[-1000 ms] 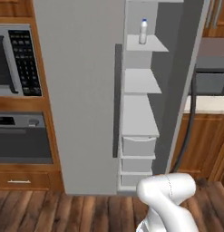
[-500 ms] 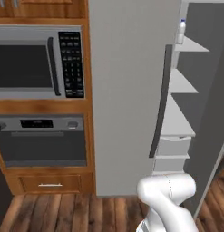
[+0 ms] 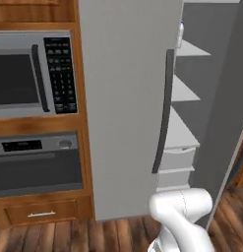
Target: Take the bottled waters from the counter and place them in the freezer to freeze. Close the freezer door after placing the bottles.
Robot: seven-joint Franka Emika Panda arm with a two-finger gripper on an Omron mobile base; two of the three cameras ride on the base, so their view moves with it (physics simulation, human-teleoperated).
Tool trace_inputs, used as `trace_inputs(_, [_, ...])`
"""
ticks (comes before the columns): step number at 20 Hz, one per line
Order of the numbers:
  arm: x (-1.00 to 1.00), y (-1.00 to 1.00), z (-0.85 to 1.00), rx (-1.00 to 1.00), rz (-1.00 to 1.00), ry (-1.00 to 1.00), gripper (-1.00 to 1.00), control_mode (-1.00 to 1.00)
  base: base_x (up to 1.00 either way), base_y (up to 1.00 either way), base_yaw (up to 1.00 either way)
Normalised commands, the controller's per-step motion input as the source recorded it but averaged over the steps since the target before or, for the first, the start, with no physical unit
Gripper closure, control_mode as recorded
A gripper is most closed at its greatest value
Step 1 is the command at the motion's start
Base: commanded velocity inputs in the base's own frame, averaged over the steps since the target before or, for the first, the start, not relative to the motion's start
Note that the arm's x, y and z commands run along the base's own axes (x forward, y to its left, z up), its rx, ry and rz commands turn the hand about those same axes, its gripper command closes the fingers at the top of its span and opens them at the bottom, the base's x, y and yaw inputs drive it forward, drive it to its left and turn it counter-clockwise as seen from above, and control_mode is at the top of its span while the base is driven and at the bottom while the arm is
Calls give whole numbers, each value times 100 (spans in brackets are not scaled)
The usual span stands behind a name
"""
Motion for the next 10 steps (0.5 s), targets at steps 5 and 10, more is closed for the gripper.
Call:
trace_inputs(5, [0, 0, 0, 0, 0, 0, 100, 100, 43, 0, -42])
trace_inputs(10, [0, 0, 0, 0, 0, 0, 100, 100, 54, 5, -32])
